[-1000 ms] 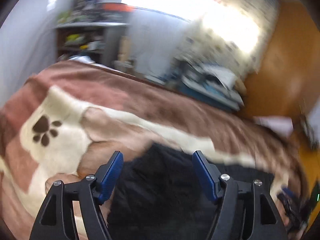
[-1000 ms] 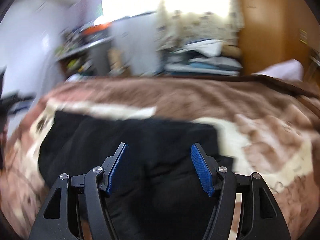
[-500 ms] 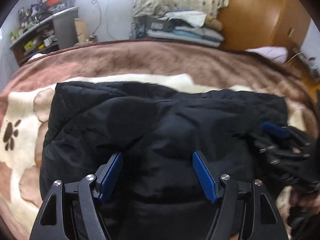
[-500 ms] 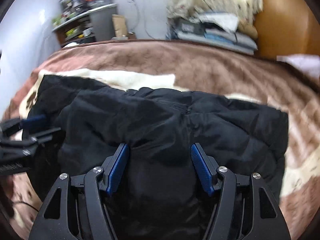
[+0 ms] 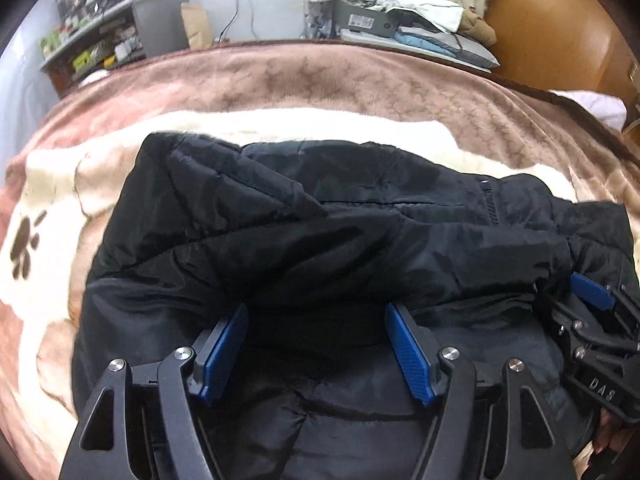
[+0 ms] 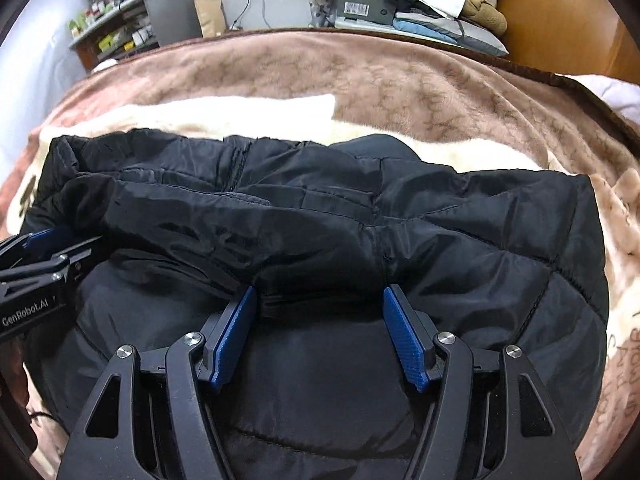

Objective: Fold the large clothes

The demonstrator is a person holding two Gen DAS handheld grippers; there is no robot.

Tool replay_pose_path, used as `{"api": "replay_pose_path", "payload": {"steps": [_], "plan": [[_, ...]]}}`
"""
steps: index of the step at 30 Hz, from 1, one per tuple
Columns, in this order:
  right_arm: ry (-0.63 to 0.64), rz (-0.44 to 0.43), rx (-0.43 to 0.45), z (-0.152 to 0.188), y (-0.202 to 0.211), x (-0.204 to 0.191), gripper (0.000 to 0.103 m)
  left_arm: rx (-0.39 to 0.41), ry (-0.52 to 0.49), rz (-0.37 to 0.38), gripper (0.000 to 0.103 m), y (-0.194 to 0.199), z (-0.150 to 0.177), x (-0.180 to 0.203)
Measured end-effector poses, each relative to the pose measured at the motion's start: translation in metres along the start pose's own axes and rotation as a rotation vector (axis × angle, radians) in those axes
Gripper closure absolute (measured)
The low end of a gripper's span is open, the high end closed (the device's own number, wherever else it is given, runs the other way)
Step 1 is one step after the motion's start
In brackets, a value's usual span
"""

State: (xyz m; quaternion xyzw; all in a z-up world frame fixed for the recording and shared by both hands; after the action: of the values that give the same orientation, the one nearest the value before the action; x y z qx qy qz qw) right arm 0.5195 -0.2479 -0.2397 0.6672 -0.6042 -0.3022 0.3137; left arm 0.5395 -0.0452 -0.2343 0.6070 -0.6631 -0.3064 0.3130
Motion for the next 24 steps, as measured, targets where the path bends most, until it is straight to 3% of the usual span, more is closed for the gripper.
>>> {"api": "replay_pose_path", "payload": {"steps": [7, 11, 15, 20, 24], "plan": [[-0.011, -0.015, -0.062, -0.004, -0.001, 0.001, 0.038, -0.034, 0.047, -0.002, 0.032, 0.0, -0.004, -0.001], [-0.091, -0.089, 0.03, -0.016, 0.038, 0.01, 0.038, 0.012, 0.007, -0.003, 0.032, 0.028, -0.011, -0.004], [-0.091, -0.026, 0.122, -0.013, 0.078, 0.036, 0.038, 0.081, -0.084, -0.087, 0.032, 0.056, -0.001, -0.013], [-0.052, 0.051, 0.17, 0.01, 0.103, 0.065, 0.037, 0.133, -0.139, -0.217, 0.032, 0.074, 0.018, -0.038], [-0.043, 0.104, 0.121, 0.032, 0.084, 0.086, 0.037, 0.119, -0.139, -0.208, 0.032, 0.068, 0.032, -0.046]]}}
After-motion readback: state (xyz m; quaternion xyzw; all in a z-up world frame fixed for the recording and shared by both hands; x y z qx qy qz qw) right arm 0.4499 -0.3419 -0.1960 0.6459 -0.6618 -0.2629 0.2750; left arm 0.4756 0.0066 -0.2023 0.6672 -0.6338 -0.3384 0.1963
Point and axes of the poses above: each gripper's, at about its wrist camera, not at the fingertips, and y roughly against the way its jaws point, x to its right, z to its underside, the point moved 8 cm from there along -y, roughly the way its jaws point, and after that the axes turned 12 degrees about x, right-handed, at the moved point
